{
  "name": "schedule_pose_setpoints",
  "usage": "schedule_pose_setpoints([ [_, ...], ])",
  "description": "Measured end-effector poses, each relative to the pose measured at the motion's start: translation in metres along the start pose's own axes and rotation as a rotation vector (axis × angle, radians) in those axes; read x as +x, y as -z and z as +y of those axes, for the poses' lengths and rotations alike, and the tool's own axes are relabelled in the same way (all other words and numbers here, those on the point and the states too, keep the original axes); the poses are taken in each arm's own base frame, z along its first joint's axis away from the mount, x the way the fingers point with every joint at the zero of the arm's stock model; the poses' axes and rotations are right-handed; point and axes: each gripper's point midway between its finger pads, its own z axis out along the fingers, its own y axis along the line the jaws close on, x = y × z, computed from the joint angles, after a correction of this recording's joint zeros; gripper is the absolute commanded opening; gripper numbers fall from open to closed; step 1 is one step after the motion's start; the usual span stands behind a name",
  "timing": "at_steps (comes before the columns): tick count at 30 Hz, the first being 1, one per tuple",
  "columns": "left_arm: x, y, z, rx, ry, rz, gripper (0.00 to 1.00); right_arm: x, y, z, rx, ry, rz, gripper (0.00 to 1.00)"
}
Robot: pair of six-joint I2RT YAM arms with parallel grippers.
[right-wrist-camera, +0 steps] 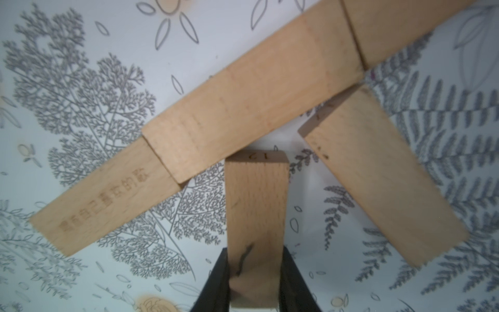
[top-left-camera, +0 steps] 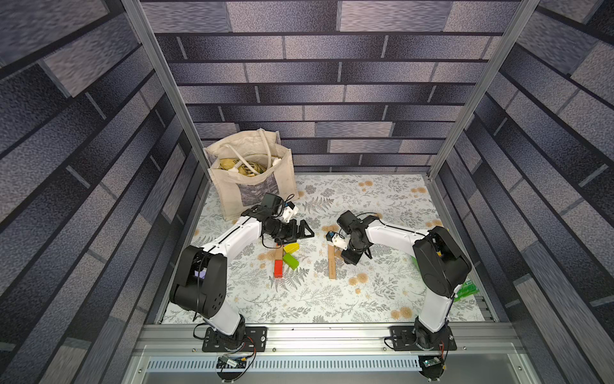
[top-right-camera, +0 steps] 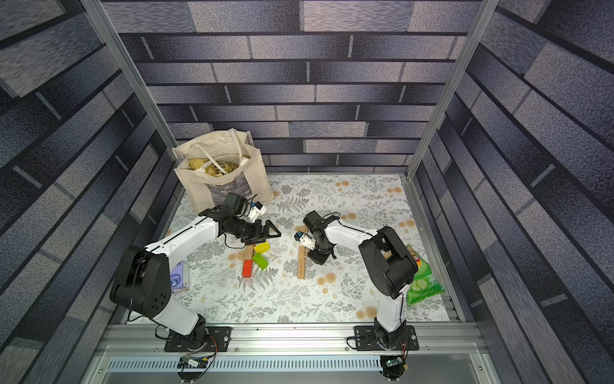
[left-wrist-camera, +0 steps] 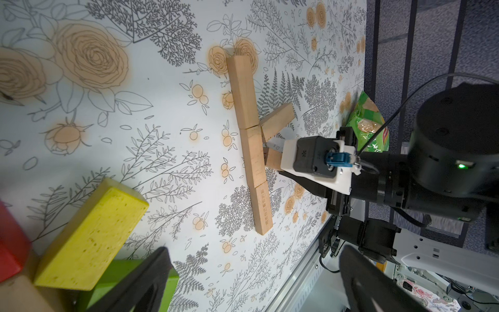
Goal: Assemble the letter k with building blocks
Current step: Assemble the building block at the center of the board, then adjust the building block at the center of the board.
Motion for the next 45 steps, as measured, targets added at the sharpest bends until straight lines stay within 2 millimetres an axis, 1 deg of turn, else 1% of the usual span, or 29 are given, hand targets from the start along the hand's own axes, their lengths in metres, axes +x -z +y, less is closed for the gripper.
schedule_pose_setpoints([
  [8,0.000,0.000,0.000,-0.002,-0.001,-0.002,1.00,0.000,0.000,-0.003,0.007,-0.005,-0.002,0.30],
  [10,0.000,0.000,0.000,-0.002,-0.001,-0.002,1.00,0.000,0.000,-0.005,0.011,-0.008,-0.001,0.37],
  [14,0.000,0.000,0.000,-0.002,-0.001,-0.002,1.00,-0.002,0.000,-0.008,0.027,-0.004,-0.006,0.47],
  [16,0.001,0.000,-0.001,-0.001,-0.004,0.001,1.00,-0.002,0.000,-0.011,0.040,-0.012,-0.008,0.54],
  [19,0.004,-0.004,-0.001,-0.023,-0.013,0.009,1.00,-0.003,0.001,-0.015,0.061,-0.020,-0.015,0.59],
  [21,0.009,-0.010,-0.002,-0.055,-0.029,0.022,1.00,-0.004,0.007,-0.016,0.079,-0.027,-0.037,0.61],
  [23,0.017,-0.018,-0.005,-0.095,-0.058,0.040,1.00,-0.005,0.022,-0.017,0.109,-0.034,-0.078,0.62],
  [25,0.024,-0.025,-0.007,-0.144,-0.077,0.054,0.99,-0.011,0.049,-0.018,0.150,-0.043,-0.150,0.62],
  [27,0.029,-0.030,-0.010,-0.195,-0.091,0.059,0.94,-0.021,0.088,-0.021,0.205,-0.053,-0.267,0.64],
  [28,0.030,-0.032,-0.011,-0.217,-0.098,0.058,0.90,-0.024,0.104,-0.022,0.229,-0.062,-0.315,0.66],
  [30,0.030,-0.038,-0.013,-0.269,-0.103,0.051,0.71,-0.027,0.134,-0.024,0.273,-0.096,-0.401,0.69],
  [32,0.028,-0.045,-0.014,-0.311,-0.099,0.043,0.63,-0.026,0.147,-0.025,0.290,-0.148,-0.438,0.69],
  [34,0.027,-0.056,-0.010,-0.358,-0.083,0.041,0.54,-0.022,0.144,-0.025,0.279,-0.224,-0.427,0.68],
  [35,0.027,-0.061,-0.007,-0.381,-0.074,0.041,0.50,-0.019,0.138,-0.026,0.267,-0.267,-0.406,0.67],
  [38,0.029,-0.076,0.002,-0.443,-0.054,0.050,0.43,-0.007,0.114,-0.023,0.225,-0.405,-0.346,0.67],
  [40,0.031,-0.087,0.006,-0.479,-0.044,0.056,0.40,0.011,0.093,-0.017,0.196,-0.495,-0.307,0.69],
  [41,0.031,-0.092,0.008,-0.494,-0.038,0.057,0.38,0.023,0.082,-0.012,0.177,-0.543,-0.285,0.70],
  [42,0.031,-0.096,0.010,-0.506,-0.035,0.058,0.37,0.032,0.075,-0.007,0.163,-0.579,-0.270,0.72],
  [43,0.031,-0.101,0.011,-0.521,-0.029,0.058,0.36,0.042,0.069,-0.003,0.153,-0.616,-0.258,0.75],
  [45,0.033,-0.108,0.011,-0.544,-0.023,0.056,0.35,0.054,0.066,0.002,0.143,-0.671,-0.263,0.78],
])
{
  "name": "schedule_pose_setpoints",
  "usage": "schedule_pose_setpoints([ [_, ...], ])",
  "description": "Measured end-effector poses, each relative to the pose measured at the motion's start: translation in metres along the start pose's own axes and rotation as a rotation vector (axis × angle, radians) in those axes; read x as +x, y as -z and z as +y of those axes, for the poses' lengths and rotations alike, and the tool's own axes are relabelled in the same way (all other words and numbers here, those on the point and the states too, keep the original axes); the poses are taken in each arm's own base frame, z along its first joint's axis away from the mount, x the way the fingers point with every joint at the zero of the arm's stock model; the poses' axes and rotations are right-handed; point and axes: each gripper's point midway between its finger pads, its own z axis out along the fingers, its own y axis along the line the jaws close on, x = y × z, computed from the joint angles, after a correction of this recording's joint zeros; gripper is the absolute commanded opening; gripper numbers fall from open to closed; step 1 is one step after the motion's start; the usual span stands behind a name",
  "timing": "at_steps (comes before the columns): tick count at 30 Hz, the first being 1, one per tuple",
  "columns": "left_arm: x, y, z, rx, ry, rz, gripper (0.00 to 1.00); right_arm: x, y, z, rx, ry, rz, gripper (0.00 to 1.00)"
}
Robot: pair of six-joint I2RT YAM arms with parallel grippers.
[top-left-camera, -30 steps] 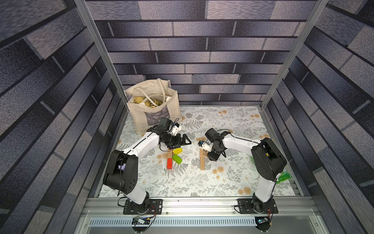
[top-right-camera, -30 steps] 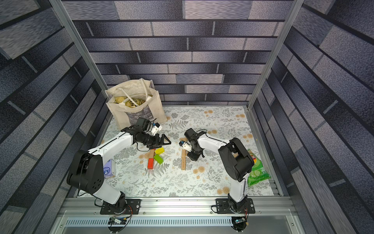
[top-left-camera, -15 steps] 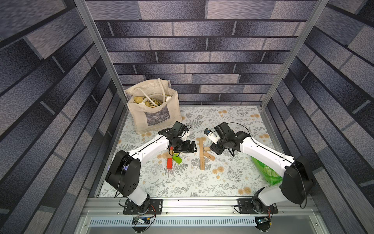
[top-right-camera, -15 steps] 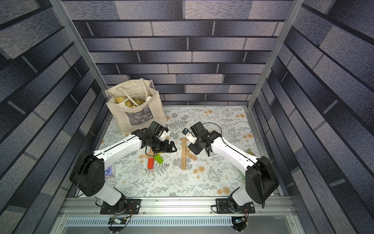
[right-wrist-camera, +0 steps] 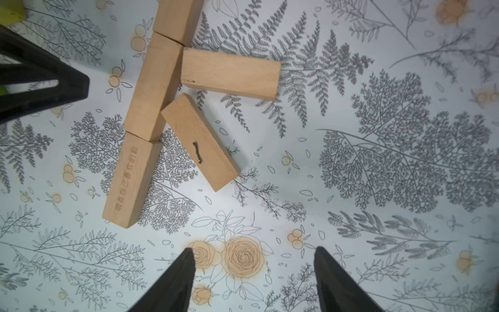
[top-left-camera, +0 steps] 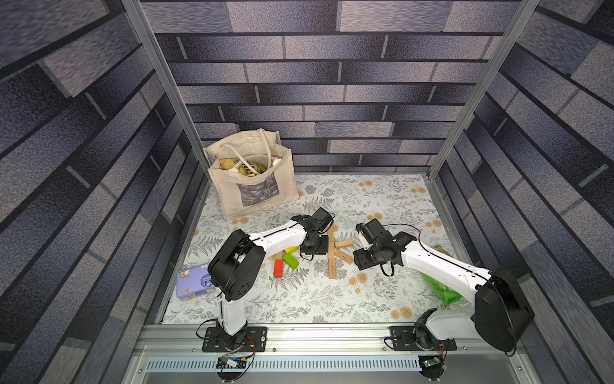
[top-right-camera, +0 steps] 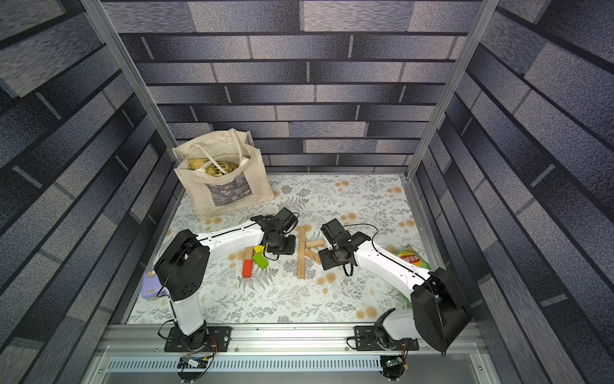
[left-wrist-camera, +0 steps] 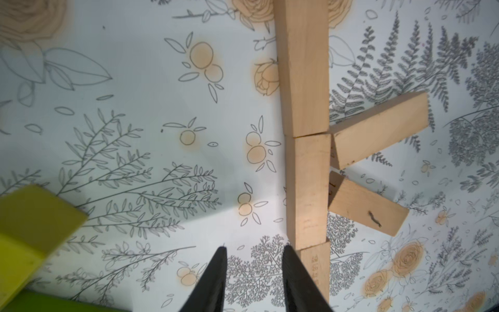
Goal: Assemble the letter k with building blocks
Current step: Adjust the building block at the center of the board.
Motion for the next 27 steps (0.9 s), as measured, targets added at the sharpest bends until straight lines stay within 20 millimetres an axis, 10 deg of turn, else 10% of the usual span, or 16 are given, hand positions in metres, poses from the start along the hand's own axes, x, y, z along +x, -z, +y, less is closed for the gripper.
schedule_pose_setpoints([
  [27,0.008,-0.020,0.000,-0.108,0.053,0.044,0.28,-0.007,0.013,0.002,-0.034,-0.120,-0.097,0.89],
])
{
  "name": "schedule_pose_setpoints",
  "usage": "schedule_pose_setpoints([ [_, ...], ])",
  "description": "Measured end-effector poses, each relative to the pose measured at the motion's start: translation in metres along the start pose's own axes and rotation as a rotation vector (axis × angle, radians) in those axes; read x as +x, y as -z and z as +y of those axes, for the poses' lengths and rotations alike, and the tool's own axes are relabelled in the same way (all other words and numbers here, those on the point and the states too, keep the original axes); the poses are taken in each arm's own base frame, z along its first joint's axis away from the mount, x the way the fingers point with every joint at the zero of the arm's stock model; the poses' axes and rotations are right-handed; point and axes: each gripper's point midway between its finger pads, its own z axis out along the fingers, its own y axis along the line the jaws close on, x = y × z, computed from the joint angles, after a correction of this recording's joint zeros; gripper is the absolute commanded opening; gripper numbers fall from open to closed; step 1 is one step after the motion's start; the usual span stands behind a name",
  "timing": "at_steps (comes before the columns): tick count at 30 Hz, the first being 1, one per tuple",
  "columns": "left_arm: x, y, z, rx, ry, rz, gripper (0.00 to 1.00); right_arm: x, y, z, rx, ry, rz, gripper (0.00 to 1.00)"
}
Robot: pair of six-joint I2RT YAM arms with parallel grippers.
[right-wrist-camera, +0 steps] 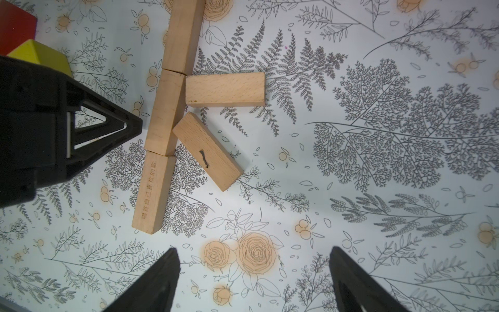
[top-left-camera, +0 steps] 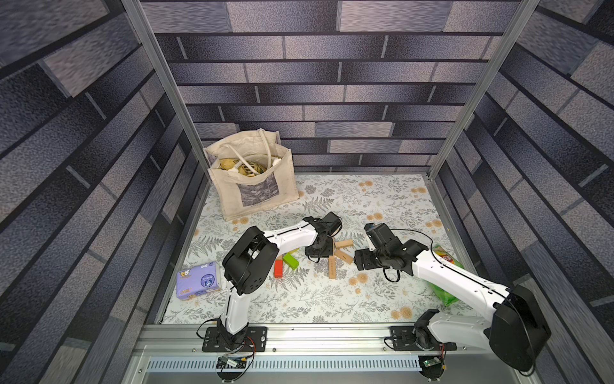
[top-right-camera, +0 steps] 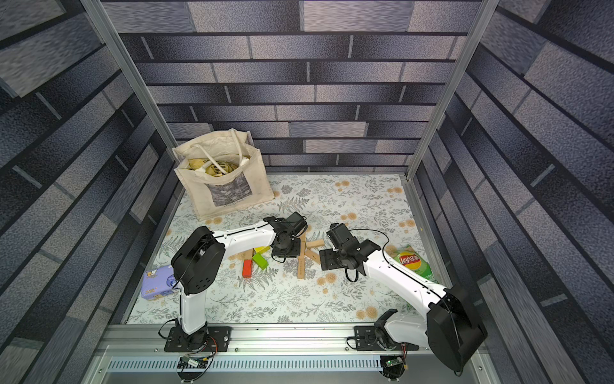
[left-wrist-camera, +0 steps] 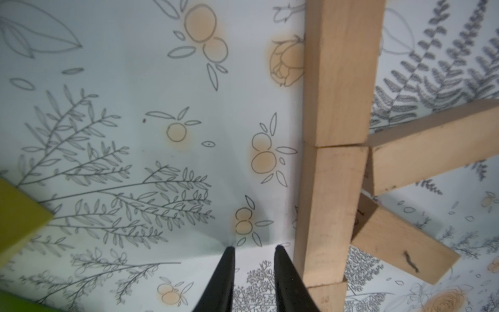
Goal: Assemble the letter k with building blocks
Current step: Adjust the building block at the center of the board.
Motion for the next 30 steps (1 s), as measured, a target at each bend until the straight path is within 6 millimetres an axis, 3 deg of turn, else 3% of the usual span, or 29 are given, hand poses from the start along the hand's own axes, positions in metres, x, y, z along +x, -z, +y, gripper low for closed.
schedule_pose_setpoints([
  [30,0.002,-0.002,-0.003,-0.020,-0.001,0.020,0.41,0.007,-0.012,-0.003,0.021,0.001,0.048,0.89],
])
